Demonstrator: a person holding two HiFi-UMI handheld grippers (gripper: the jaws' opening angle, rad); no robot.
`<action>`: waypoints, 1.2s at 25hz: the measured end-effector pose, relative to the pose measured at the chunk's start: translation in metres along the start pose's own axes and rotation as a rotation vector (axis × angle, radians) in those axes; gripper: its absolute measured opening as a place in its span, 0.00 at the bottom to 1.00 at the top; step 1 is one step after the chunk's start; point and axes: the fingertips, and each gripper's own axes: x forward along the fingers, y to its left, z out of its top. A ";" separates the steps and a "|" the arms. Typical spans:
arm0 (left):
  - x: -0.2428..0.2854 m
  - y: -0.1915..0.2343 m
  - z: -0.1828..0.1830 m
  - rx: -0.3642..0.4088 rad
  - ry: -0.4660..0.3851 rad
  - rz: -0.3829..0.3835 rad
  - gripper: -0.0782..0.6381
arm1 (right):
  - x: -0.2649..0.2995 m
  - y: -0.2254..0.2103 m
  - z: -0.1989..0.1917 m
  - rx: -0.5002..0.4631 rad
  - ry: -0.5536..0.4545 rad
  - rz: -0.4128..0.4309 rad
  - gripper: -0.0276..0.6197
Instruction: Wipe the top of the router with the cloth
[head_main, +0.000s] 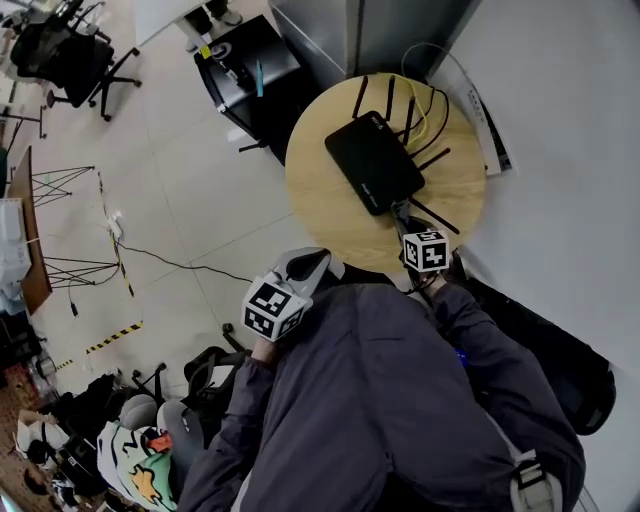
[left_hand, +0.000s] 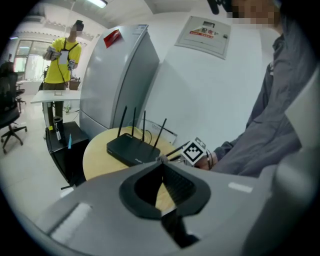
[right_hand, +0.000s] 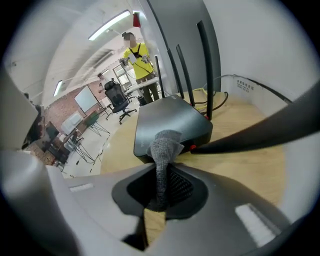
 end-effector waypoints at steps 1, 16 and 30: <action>0.003 0.003 0.003 0.008 0.008 -0.011 0.11 | -0.003 0.002 0.002 0.002 -0.016 -0.005 0.09; 0.054 0.125 0.075 0.222 0.147 -0.396 0.11 | 0.008 0.002 0.052 0.158 -0.095 -0.311 0.09; 0.043 0.192 0.123 0.433 0.295 -0.775 0.11 | 0.010 0.006 0.029 0.347 0.022 -0.599 0.09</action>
